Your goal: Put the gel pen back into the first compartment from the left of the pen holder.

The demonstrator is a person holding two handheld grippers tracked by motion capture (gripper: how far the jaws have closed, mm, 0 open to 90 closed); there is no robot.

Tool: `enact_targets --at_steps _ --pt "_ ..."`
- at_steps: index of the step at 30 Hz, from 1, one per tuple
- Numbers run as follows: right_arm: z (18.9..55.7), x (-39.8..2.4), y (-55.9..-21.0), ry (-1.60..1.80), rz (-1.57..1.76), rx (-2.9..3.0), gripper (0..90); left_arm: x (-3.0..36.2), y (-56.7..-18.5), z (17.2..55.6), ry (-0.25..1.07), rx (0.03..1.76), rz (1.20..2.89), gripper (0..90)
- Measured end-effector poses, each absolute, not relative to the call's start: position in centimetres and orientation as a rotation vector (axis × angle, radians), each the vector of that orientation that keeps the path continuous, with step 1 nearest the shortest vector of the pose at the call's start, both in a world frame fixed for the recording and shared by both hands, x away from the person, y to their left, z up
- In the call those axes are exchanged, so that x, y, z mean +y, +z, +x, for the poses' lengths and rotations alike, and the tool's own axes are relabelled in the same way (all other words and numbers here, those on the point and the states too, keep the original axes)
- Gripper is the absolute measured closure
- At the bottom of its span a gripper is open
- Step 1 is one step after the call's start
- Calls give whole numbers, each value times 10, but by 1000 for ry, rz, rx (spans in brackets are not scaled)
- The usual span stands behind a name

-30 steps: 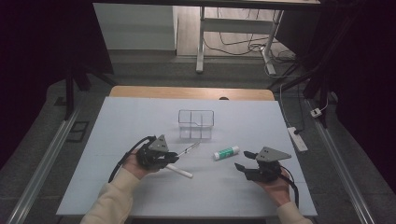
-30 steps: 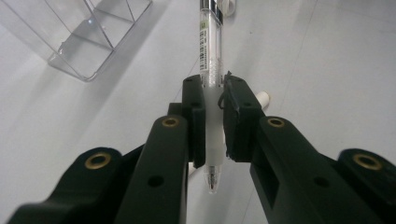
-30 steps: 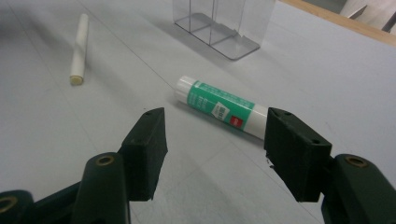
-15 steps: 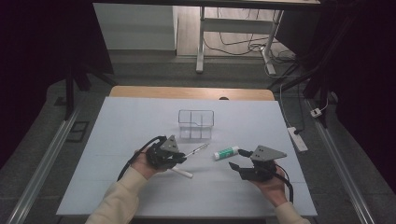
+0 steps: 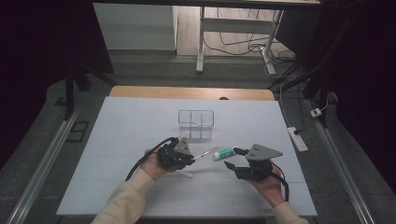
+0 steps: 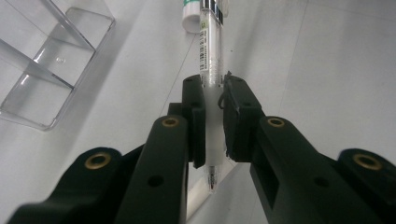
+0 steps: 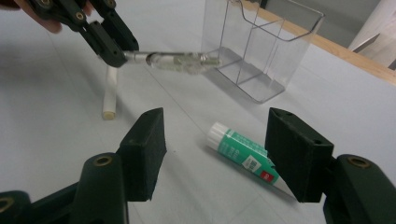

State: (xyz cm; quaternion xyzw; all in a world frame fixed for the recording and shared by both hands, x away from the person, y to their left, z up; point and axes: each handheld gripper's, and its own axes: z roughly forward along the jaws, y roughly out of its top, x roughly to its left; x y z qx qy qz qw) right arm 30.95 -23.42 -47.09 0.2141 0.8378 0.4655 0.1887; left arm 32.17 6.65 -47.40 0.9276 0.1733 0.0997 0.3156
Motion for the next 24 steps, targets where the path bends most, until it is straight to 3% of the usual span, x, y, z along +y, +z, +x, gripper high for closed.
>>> enact_targets --at_steps 24 --pt "310 -194 -464 1247 459 2406 365 50 -481 318 258 431 2501 800"
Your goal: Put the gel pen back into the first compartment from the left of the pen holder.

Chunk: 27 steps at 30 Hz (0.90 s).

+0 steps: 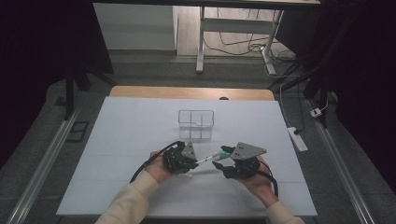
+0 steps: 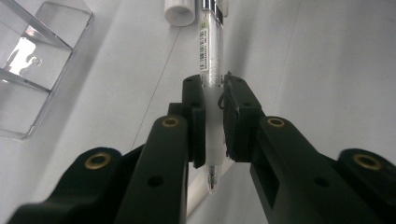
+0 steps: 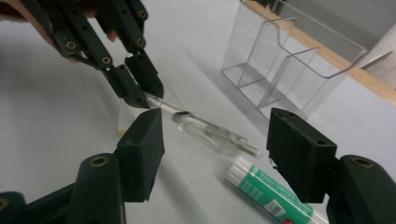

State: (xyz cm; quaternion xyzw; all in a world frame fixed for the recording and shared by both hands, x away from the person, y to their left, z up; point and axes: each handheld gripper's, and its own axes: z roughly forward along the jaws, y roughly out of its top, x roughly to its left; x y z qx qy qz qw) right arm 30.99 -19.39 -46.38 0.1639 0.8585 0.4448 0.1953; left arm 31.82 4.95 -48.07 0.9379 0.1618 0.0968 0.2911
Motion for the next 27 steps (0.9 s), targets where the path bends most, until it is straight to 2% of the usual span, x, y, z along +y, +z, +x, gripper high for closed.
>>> enact_targets --at_steps 16,24,27 --pt "310 -167 -471 1065 321 2476 394 46 -484 317 245 403 2508 800" --pt "313 -162 -482 896 245 2507 460 52 -479 318 186 389 2463 802" --pt "311 -161 -483 868 222 2493 516 54 -478 318 165 385 2451 802"
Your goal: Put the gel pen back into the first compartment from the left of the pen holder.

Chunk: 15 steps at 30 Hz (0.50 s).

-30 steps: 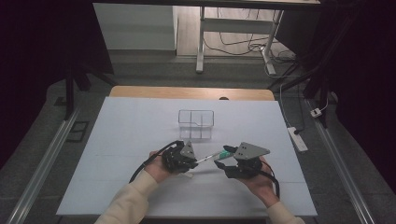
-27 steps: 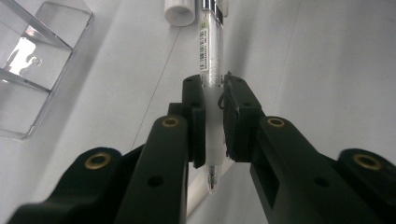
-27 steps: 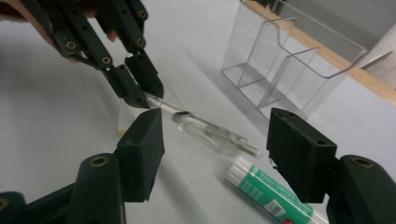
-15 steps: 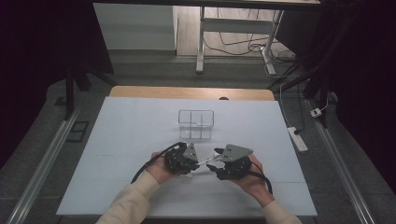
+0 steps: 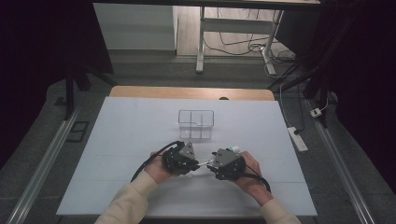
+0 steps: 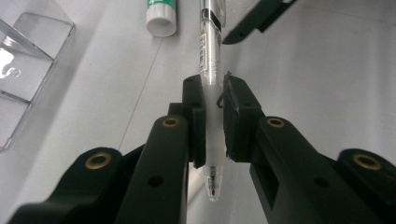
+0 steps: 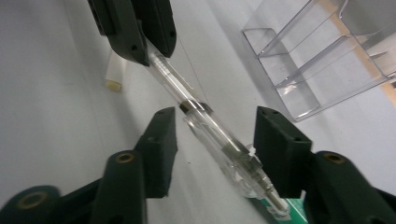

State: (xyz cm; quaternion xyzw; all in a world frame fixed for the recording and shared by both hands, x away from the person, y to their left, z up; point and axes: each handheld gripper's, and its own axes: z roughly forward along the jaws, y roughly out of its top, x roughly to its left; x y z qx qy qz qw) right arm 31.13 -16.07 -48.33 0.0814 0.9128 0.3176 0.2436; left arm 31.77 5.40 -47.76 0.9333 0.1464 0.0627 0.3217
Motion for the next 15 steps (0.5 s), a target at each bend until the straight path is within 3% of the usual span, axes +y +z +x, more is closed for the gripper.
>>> enact_targets --at_steps 10,15 --pt "309 -160 -487 800 86 2542 691 59 -474 317 138 375 2404 795" --pt "309 -160 -489 817 57 2559 733 61 -474 317 164 401 2374 765"
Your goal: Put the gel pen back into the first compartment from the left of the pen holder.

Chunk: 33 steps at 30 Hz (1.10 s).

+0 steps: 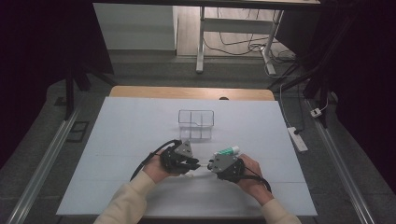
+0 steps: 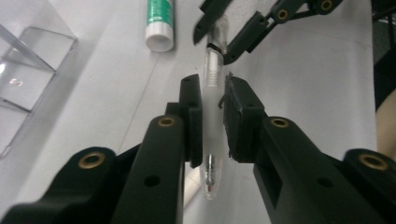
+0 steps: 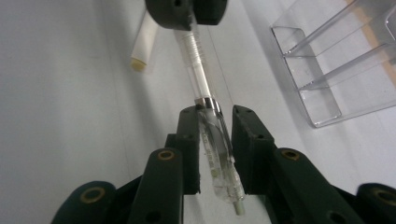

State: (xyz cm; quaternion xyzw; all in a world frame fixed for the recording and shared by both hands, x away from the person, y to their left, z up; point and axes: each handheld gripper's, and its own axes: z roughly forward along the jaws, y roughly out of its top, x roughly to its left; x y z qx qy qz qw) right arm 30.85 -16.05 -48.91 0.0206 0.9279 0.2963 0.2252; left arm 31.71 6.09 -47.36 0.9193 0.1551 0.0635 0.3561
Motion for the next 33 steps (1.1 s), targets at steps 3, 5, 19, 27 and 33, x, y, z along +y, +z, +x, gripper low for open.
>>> enact_targets --at_steps 3,5,19,27,33 --pt "307 -160 -489 824 37 2567 766 62 -473 318 178 455 2347 716" --pt "308 -160 -489 836 22 2571 780 63 -473 319 186 492 2324 671" --pt "314 -172 -483 946 161 2546 786 76 -470 323 219 676 2157 402" --pt "318 -178 -481 973 227 2514 787 87 -471 326 213 748 2097 347" --pt "319 -183 -479 1019 284 2476 787 91 -473 326 223 764 2096 335"
